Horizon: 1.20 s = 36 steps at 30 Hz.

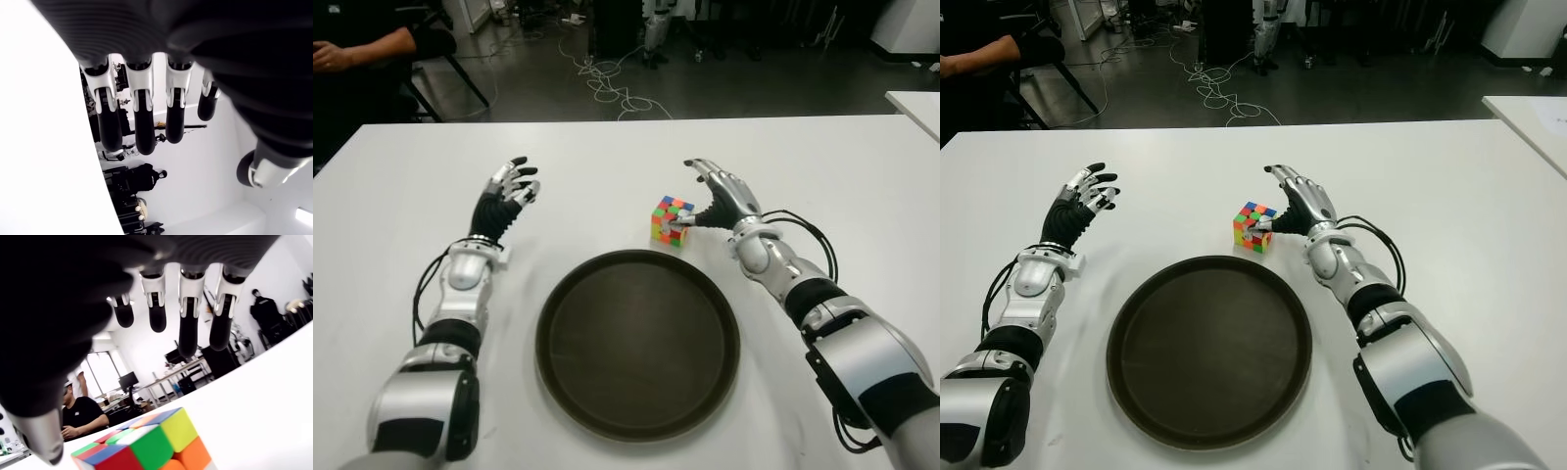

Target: Pick up the Rubik's Cube and put it in the plate

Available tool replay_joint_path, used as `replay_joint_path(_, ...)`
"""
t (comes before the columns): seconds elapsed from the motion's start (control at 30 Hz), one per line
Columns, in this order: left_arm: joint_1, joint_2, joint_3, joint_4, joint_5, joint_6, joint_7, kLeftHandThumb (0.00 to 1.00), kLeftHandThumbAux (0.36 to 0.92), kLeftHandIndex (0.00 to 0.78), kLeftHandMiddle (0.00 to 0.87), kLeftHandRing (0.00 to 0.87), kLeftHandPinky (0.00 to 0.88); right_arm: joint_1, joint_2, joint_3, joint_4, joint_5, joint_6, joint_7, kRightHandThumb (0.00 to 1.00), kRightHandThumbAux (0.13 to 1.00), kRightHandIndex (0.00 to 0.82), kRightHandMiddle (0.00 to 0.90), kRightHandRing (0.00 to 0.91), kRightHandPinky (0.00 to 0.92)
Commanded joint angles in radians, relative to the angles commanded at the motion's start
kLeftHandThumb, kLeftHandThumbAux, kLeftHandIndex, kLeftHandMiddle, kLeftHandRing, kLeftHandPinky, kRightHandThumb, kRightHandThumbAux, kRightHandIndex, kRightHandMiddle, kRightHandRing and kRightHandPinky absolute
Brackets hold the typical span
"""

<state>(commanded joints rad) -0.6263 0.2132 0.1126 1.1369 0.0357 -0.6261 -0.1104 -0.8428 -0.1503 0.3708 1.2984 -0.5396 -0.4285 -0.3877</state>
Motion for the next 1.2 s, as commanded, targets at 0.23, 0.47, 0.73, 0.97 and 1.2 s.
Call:
replay_joint_path(0.23, -0.001, -0.003, 0.0, 0.004, -0.006, -0.01, -0.004, 0.028, 0.522, 0.139, 0.22, 0.254, 0.312, 0.005, 0.02, -0.006, -0.001, 0.016, -0.006, 0.024, 0.0, 0.698, 0.147, 0.17, 0.225, 0.282)
replay_joint_path(0.47, -0.001, -0.005, 0.004, 0.011, -0.015, -0.024, -0.015, 0.032, 0.551, 0.127, 0.207, 0.242, 0.297, -0.006, 0.035, 0.031, -0.008, -0.022, -0.027, 0.007, 0.0, 0.694, 0.144, 0.166, 0.214, 0.266)
replay_joint_path(0.73, -0.001, -0.005, 0.006, 0.018, -0.016, -0.028, -0.018, 0.035, 0.535, 0.129, 0.21, 0.244, 0.308, -0.014, 0.023, 0.094, -0.009, -0.092, -0.043, -0.036, 0.0, 0.729, 0.117, 0.147, 0.201, 0.263)
replay_joint_path(0.97, -0.001, -0.001, 0.002, 0.024, -0.007, -0.027, -0.01, 0.015, 0.522, 0.125, 0.197, 0.234, 0.299, -0.023, 0.017, 0.132, -0.009, -0.139, -0.048, -0.074, 0.0, 0.754, 0.122, 0.147, 0.208, 0.281)
replay_joint_path(1.2, -0.003, 0.003, -0.001, 0.028, -0.002, -0.031, -0.01, 0.01, 0.536, 0.129, 0.206, 0.236, 0.297, -0.032, 0.017, 0.163, -0.007, -0.17, -0.04, -0.116, 0.0, 0.79, 0.139, 0.161, 0.227, 0.294)
